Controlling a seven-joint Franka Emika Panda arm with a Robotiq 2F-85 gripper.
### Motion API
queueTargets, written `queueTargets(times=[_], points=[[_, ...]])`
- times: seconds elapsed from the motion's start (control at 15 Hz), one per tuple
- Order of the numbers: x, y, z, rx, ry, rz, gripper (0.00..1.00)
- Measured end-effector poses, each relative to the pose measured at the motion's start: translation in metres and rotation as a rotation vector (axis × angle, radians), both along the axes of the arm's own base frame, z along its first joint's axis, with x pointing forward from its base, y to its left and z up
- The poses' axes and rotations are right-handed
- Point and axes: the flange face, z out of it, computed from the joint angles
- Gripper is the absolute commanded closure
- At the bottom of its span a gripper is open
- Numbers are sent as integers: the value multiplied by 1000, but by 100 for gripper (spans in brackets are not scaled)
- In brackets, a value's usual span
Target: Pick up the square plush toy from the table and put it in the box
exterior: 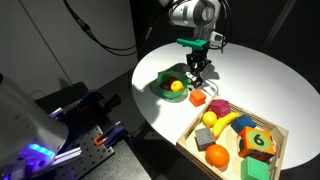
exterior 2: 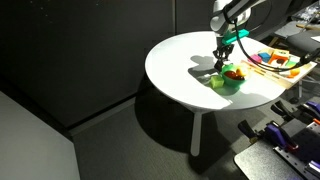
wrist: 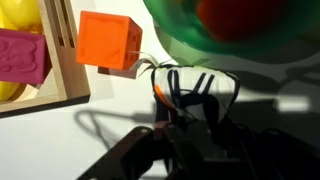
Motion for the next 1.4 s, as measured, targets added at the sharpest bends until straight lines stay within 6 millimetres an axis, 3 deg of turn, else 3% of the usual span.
queueTargets(times=[0.13, 0.6, 0.93, 1.4], points=[[2, 0, 10, -2, -10, 7, 94], [-1, 11, 50, 8, -37, 75, 92], [-18, 24, 73, 26, -32, 130, 92], [-49, 15, 112, 30, -55, 125, 92]])
